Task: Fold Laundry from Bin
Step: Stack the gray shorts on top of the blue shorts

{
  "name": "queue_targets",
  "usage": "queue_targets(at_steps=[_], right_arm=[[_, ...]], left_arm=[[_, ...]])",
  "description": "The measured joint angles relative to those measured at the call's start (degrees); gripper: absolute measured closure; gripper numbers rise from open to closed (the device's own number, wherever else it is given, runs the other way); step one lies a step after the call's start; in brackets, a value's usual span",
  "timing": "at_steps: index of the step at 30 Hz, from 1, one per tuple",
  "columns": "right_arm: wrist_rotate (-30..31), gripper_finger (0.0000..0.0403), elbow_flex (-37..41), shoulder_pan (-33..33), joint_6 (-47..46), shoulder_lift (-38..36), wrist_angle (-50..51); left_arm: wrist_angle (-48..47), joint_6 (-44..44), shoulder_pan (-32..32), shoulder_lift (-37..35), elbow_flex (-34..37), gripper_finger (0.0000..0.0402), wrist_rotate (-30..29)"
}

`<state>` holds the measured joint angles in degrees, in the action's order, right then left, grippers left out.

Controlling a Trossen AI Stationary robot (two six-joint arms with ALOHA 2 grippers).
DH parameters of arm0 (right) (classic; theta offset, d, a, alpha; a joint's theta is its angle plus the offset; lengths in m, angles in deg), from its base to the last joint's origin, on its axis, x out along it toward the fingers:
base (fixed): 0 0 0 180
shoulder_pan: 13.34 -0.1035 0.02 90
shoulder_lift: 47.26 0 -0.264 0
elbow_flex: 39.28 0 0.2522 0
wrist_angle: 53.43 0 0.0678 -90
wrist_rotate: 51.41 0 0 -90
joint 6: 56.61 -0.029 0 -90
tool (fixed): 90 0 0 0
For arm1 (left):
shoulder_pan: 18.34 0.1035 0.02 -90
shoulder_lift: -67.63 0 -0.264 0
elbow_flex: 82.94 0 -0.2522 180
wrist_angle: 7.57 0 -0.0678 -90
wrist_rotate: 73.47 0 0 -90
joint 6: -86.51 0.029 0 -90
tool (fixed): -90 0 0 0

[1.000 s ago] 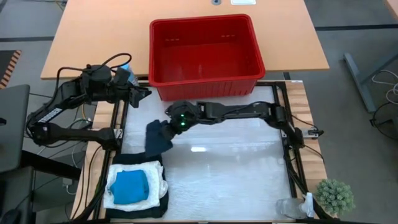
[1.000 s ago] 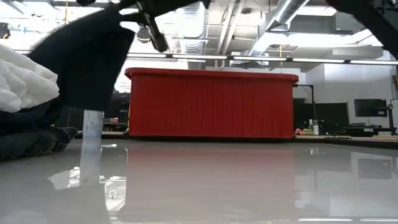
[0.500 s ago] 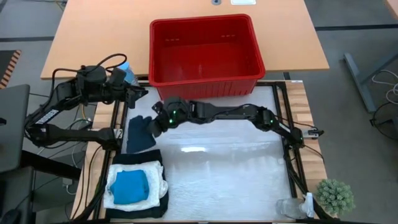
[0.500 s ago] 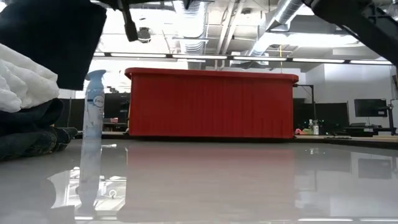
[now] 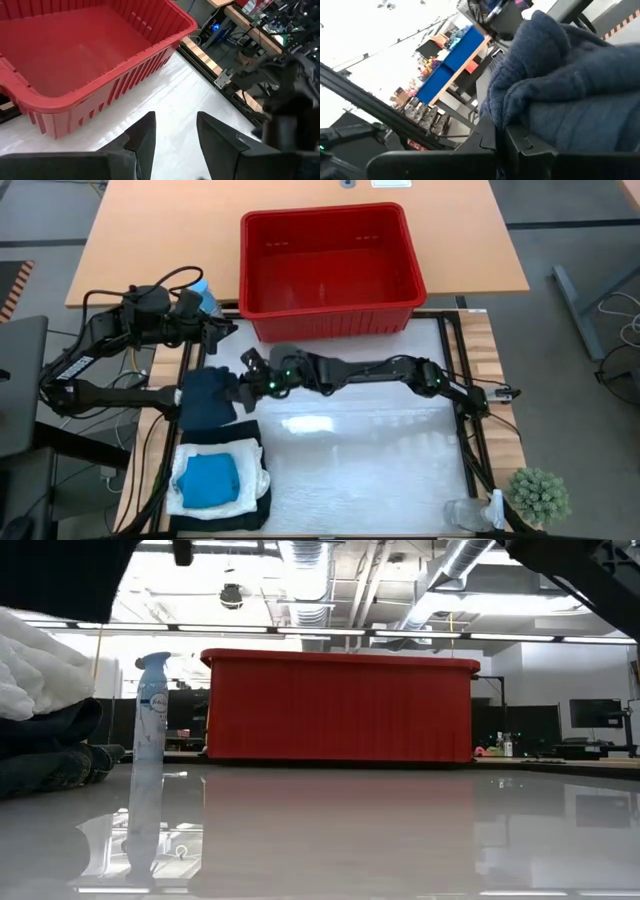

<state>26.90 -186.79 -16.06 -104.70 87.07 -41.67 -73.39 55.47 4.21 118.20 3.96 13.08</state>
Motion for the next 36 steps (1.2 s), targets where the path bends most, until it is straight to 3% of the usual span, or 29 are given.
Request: queue_targets(at_steps=[3,11,20,32,36], right_arm=[[1.1,0.0377,0.0,-0.9,-0.6,2.4,-2.1],[-3.4,0.0377,-1.1,-1.1,-14.2,9.9,-13.8],[-1.2,0.0377,-1.3,-0.2,-13.9,9.8,-18.3],[-3.4,0.0377,-1.3,-5.9,-6.0,10.4,-16.8],[-4.1,0.0377,-1.3,-7.0,-5.4,10.4,-11.9]], left_arm=[[0.1,0.0,0.0,0.0,0.0,0.0269,0.0],[0.0,0.6,0.0,-0.1,0.0,0.0269,0.1],[0.1,0.9,0.0,-0.7,0.0,0.0269,0.0],[0.0,0.9,0.0,-0.9,0.0,0.0269,0.0],[0.0,0.6,0.0,-0.9,0.0,0.0269,0.0]])
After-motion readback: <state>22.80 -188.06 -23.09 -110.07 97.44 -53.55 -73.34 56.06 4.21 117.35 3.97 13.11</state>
